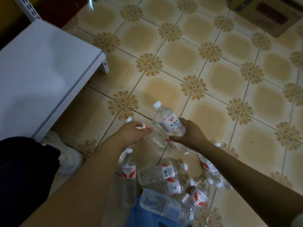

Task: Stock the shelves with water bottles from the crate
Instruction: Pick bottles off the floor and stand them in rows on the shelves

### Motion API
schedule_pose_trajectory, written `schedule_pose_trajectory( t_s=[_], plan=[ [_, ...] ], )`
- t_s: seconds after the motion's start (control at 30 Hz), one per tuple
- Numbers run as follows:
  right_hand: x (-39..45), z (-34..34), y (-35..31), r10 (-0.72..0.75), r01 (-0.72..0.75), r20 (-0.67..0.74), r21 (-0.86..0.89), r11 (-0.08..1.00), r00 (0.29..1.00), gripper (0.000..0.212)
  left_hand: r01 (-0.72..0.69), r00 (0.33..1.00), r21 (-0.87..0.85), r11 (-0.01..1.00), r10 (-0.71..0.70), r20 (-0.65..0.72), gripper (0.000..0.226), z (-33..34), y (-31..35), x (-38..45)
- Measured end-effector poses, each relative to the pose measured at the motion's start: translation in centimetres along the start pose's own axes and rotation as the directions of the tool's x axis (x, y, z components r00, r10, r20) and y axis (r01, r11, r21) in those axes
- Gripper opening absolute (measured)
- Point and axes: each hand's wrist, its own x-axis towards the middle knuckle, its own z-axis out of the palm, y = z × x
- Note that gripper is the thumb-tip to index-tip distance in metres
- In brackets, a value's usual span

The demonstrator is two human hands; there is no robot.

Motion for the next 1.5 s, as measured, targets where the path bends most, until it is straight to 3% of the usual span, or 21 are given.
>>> schedule_pose_trajectory(
  t_s=[0.1, 0.2, 0.3, 0.4, 0.53, 0.67, 0.73, 0.97, 1.1, 1.2, 1.33, 1.5],
  plan=[
    [-2.9, -0.3, -4.2, -0.087, 0.087, -0.008, 0.052, 0.995, 0.996, 0.072, -0.066, 0.998, -0.179, 0.982, 0.066, -0.005, 0.075, 0.2, 1.1, -1.5],
    [-4.7, -0.2, -7.9, -0.150, 0.150, -0.038, 0.003, 0.989, 0.988, 0.079, -0.143, 0.989, -0.414, 0.899, 0.119, -0.082, 0.047, -0.5, 2.1, -3.4],
    [-5.8, -1.3, -10.6, -0.215, 0.217, -0.031, 0.053, 0.975, 0.976, 0.077, -0.148, 0.989, -0.423, 0.894, 0.128, -0.075, 0.035, -3.6, 2.6, -6.1],
    [-6.8, -4.4, -12.8, -0.237, 0.198, 0.097, 0.304, 0.932, 0.967, 0.059, -0.185, 0.982, -0.442, 0.878, 0.176, -0.061, 0.037, -7.8, 2.8, -9.1],
    [-8.3, -7.6, -17.1, -0.257, 0.066, 0.279, 0.549, 0.833, 0.925, 0.041, -0.306, 0.949, -0.488, 0.817, 0.225, -0.219, 0.040, -13.4, 2.6, -14.3],
    [-9.0, -8.1, -24.1, -0.355, 0.132, 0.263, 0.607, 0.784, 0.897, 0.042, -0.438, 0.890, -0.501, 0.747, 0.280, -0.360, 0.040, -18.2, 1.3, -20.5],
    [-9.4, -8.0, -28.3, -0.403, 0.159, 0.276, 0.620, 0.768, 0.873, 0.043, -0.492, 0.853, -0.560, 0.667, 0.241, -0.462, 0.039, -20.6, -0.2, -23.3],
    [-10.5, -3.7, -43.6, -0.626, 0.438, 0.406, 0.466, 0.769, 0.666, 0.051, -0.631, 0.729, -0.664, 0.402, 0.012, -0.685, 0.023, -27.7, -11.6, -34.1],
    [-12.2, 1.3, -51.4, -0.621, 0.552, 0.574, 0.319, 0.770, 0.534, 0.036, -0.691, 0.647, -0.621, 0.370, -0.064, -0.759, 0.019, -29.8, -20.1, -38.2],
    [-12.6, 6.5, -55.9, -0.535, 0.527, 0.683, 0.252, 0.812, 0.498, 0.038, -0.729, 0.547, -0.540, 0.422, -0.116, -0.829, 0.030, -31.5, -24.5, -39.9],
    [-12.1, 13.5, -59.8, -0.424, 0.458, 0.721, 0.166, 0.873, 0.548, 0.040, -0.700, 0.444, -0.462, 0.545, -0.175, -0.879, 0.053, -34.7, -28.3, -39.3],
    [-9.4, 20.3, -63.1, -0.412, 0.502, 0.661, 0.062, 0.863, 0.627, 0.041, -0.502, 0.412, -0.338, 0.796, -0.124, -0.903, 0.054, -39.7, -30.1, -35.5]
  ],
)
